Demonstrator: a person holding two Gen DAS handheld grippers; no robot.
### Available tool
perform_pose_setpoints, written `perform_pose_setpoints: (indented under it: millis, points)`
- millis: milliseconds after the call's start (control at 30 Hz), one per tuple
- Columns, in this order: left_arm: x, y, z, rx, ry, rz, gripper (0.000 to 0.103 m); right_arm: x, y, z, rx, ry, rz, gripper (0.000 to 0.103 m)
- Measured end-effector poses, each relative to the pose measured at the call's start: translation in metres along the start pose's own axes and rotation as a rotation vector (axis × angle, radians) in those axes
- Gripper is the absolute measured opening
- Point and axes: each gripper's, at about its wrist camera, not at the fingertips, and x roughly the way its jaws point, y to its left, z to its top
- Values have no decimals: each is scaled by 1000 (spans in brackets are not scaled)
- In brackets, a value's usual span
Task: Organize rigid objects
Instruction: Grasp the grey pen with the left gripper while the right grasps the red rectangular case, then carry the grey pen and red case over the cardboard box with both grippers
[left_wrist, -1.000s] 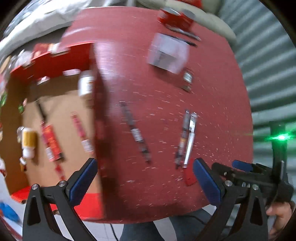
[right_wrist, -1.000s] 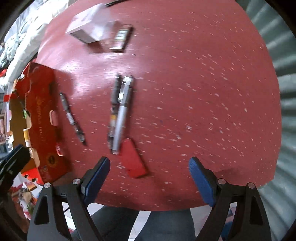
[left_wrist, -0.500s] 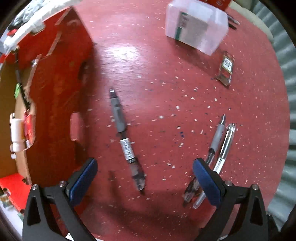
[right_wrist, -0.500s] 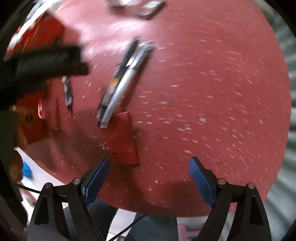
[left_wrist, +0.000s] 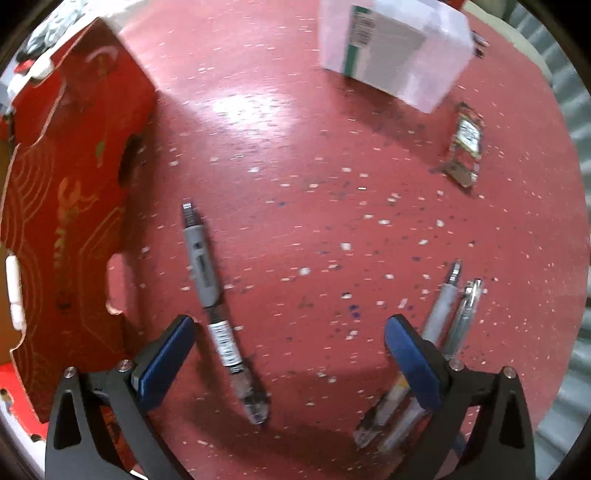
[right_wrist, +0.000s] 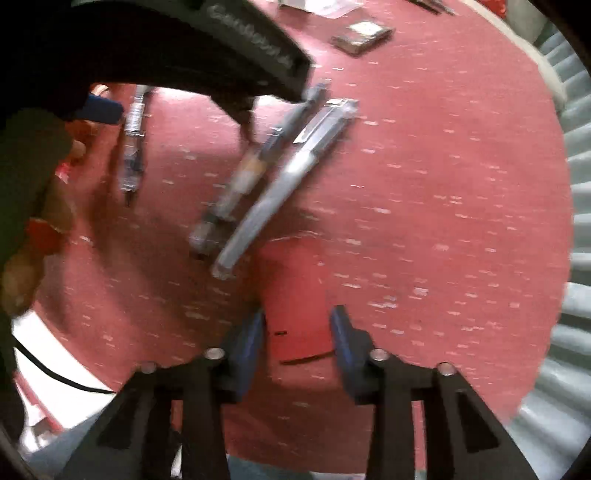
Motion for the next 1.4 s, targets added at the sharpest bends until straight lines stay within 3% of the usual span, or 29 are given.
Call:
perform_pose_setpoints:
  millis: [100, 267, 500, 567, 600, 633, 700, 800, 900, 1067, 1400]
  points:
    - [1, -4, -3, -2, -21, -18, 103, 1, -15, -2, 44, 16, 57, 36]
    - [-2, -6, -14, -2, -80, -21, 103, -1, -11, -1, 23, 24, 54, 36]
    - [1, 3, 9, 3, -21, -24, 99, 1, -30, 5, 19, 29, 63, 36]
    - [-6, 2, 11, 19, -19, -26, 85, 2, -32, 9, 20, 36, 65, 36]
    - [-9, 0, 19, 35, -22, -28, 68, 3, -33, 11, 16, 42, 66, 36]
    - [-14, -2, 19, 59, -26, -28, 40, 6, -33, 13, 12, 47, 66, 36]
    - [-17, 0, 18, 93, 3, -48, 11, 9, -32, 15, 11, 60, 70, 36]
    - [-17, 13, 12, 66, 69, -118, 10, 10, -38, 15, 33, 80, 94, 36]
    - [-27, 22, 2, 86, 82, -185, 10, 2, -49, 10, 73, 76, 121, 36]
    - [-51, 32, -15, 136, 72, -261, 10, -12, -72, -1, 141, 71, 157, 36]
    - [-102, 37, -37, 236, 17, -326, 10, -44, -121, -4, 294, 16, 214, 36]
